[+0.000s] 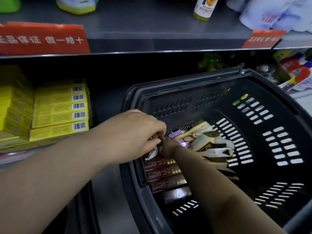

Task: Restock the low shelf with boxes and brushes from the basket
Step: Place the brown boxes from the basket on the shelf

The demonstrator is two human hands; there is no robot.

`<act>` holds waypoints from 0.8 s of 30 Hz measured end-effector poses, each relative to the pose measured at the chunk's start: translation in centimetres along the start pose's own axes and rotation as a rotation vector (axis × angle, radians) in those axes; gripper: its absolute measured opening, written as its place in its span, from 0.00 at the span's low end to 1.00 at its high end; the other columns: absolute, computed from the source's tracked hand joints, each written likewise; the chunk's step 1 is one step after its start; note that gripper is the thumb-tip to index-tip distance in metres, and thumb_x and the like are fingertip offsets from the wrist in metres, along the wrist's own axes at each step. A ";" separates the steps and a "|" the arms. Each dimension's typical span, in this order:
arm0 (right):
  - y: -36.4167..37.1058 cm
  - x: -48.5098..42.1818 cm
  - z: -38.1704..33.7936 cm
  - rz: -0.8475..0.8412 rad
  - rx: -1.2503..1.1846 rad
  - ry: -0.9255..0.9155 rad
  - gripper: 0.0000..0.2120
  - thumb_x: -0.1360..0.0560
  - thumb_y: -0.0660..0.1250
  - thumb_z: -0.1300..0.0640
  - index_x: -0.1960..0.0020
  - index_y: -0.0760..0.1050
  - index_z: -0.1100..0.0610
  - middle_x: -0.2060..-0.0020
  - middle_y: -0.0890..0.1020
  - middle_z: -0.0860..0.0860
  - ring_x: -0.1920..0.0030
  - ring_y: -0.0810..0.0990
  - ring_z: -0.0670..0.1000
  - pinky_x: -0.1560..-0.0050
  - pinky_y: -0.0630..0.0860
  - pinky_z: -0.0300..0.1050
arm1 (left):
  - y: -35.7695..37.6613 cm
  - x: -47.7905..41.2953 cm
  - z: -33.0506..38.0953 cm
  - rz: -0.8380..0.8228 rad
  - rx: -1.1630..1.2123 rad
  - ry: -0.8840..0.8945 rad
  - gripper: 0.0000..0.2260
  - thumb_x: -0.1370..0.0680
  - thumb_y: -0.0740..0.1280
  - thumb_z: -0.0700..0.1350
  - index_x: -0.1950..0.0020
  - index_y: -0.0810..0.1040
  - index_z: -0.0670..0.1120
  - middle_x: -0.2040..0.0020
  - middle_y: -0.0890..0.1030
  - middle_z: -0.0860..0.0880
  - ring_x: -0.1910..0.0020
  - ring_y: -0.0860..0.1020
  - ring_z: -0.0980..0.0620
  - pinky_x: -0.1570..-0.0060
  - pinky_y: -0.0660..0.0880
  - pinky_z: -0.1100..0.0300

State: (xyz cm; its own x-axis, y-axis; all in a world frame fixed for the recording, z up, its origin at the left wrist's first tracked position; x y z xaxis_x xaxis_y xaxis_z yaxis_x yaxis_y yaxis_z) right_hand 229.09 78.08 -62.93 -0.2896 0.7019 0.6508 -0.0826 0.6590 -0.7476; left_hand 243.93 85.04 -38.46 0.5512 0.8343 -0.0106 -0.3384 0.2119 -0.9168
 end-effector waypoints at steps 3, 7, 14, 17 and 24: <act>1.0 -1.7 0.9 -0.064 0.068 -0.010 0.31 0.23 0.62 0.48 0.24 0.55 0.55 0.25 0.59 0.56 0.27 0.59 0.57 0.28 0.58 0.51 | 0.5 -0.1 -0.6 -0.015 -0.023 0.002 0.07 0.21 0.57 0.53 0.46 0.72 0.58 0.53 0.75 0.60 0.49 0.70 0.60 0.53 0.55 0.71; 0.4 -2.0 1.5 -0.121 0.329 -0.017 0.36 0.27 0.67 0.44 0.24 0.56 0.52 0.26 0.57 0.56 0.27 0.57 0.61 0.28 0.57 0.55 | 0.9 -0.3 -0.4 -0.019 -0.055 0.012 0.07 0.21 0.57 0.52 0.46 0.73 0.57 0.57 0.72 0.61 0.50 0.71 0.60 0.52 0.50 0.76; -3.2 2.1 2.1 -0.212 -0.025 -0.063 0.19 0.26 0.68 0.60 0.37 0.69 0.53 0.43 0.78 0.57 0.50 0.78 0.54 0.55 0.72 0.45 | 1.6 -1.1 0.2 -0.007 -0.105 -0.025 0.08 0.21 0.58 0.52 0.45 0.73 0.55 0.54 0.77 0.58 0.52 0.74 0.56 0.45 0.59 0.65; -8.5 5.0 2.2 0.074 0.003 -0.147 0.07 0.27 0.65 0.59 0.50 0.78 0.52 0.50 0.82 0.54 0.49 0.80 0.55 0.54 0.71 0.41 | 1.5 -1.4 0.7 0.029 -0.042 -0.076 0.10 0.21 0.59 0.51 0.41 0.73 0.54 0.50 0.78 0.58 0.51 0.76 0.57 0.48 0.65 0.64; -7.5 7.8 2.3 -0.013 0.156 -0.141 0.24 0.26 0.66 0.56 0.31 0.67 0.57 0.36 0.74 0.57 0.40 0.75 0.56 0.43 0.72 0.45 | 1.9 -1.3 1.7 0.007 -0.020 -0.112 0.11 0.22 0.60 0.51 0.40 0.72 0.55 0.47 0.77 0.57 0.50 0.76 0.56 0.51 0.74 0.59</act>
State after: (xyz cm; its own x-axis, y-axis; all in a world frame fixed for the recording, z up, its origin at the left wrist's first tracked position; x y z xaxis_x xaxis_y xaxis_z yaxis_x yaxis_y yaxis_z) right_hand 225.30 77.98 -52.53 -0.4169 0.6421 0.6434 -0.2303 0.6101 -0.7581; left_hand 241.23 85.23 -39.51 0.4598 0.8876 0.0270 -0.3257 0.1969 -0.9248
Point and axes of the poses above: each hand's wrist, its own x-axis away from the middle knuckle, its own y-axis out of the palm, z = x × y, the point moved 4 cm from there along -x, towards the middle knuckle
